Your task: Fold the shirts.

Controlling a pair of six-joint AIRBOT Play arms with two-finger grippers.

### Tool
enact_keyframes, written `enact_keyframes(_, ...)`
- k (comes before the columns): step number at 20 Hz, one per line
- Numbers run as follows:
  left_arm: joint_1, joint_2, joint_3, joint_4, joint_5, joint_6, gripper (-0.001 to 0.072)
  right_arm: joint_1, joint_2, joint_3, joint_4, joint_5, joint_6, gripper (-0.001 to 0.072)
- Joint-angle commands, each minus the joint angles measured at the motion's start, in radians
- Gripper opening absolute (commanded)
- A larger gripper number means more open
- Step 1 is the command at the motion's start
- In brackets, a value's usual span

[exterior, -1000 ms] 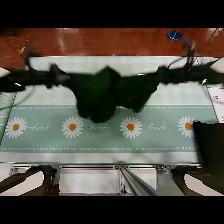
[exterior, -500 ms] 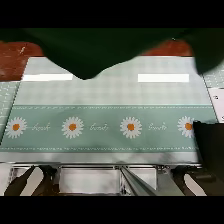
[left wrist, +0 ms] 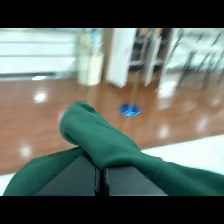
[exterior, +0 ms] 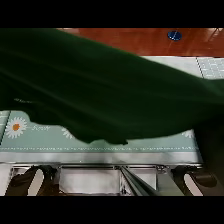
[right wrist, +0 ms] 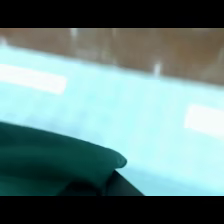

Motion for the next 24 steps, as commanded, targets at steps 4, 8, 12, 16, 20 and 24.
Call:
enact_keyframes(4, -0.109, -0.119, -0.003, 0.293, -0.007, -0.083, 0.0016, 0.0, 0.114, -0.525, 0.152, -0.06, 0.045, 0.0027)
enact_keyframes(8, -0.201, -0.405, -0.037, 0.239, -0.023, -0.082, 0.0016, 0.0, 0.019, -0.829, 0.162, -0.391, -0.014, 0.0026)
enact_keyframes(12, -0.291, -0.726, -0.034, 0.225, 0.036, -0.084, 0.0016, -0.001, -0.304, -0.874, 0.185, -0.648, -0.095, 0.0026)
enact_keyframes(16, -0.302, -0.935, -0.033, 0.117, 0.104, -0.132, 0.0016, -0.001, -0.674, -0.719, 0.188, -0.79, -0.105, 0.0027)
enact_keyframes(20, -0.241, -0.961, -0.018, 0.099, 0.083, -0.142, 0.0069, -0.076, -0.877, -0.472, 0.189, -0.755, -0.013, 0.0216)
enact_keyframes(24, -0.098, -0.958, 0.029, 0.102, -0.149, -0.158, 0.051, -0.26, -0.869, -0.348, 0.192, -0.54, -0.01, 0.041)
